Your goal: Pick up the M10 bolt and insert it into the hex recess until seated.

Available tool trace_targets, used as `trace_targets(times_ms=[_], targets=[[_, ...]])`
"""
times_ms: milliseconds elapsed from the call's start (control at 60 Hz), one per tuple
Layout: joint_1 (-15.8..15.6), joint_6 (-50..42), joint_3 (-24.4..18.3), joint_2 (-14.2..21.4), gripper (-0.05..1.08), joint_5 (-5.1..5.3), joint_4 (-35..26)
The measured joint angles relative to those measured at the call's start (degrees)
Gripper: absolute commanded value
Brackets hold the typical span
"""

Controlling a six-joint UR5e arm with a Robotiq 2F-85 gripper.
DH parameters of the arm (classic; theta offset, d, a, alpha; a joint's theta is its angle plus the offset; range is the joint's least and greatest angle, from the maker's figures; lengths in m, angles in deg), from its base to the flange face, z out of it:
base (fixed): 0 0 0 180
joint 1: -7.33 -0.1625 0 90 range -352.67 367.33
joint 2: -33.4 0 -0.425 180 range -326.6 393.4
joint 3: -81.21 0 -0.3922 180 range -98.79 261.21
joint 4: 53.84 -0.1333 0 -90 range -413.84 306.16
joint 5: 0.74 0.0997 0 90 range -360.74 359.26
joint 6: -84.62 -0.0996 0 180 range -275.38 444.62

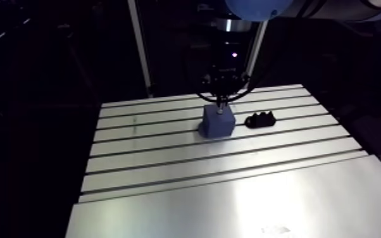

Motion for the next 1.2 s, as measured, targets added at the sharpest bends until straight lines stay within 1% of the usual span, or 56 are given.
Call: trace_targets(times_ms=[617, 867, 1200], targets=[[0.4, 2.0, 0.1, -0.6, 1.08, 0.30, 1.2], [0.4, 2.8, 0.2, -0.7, 1.08, 0.60, 1.4], [0.3, 4.3, 0.4, -0.7, 1.08, 0.67, 1.5]])
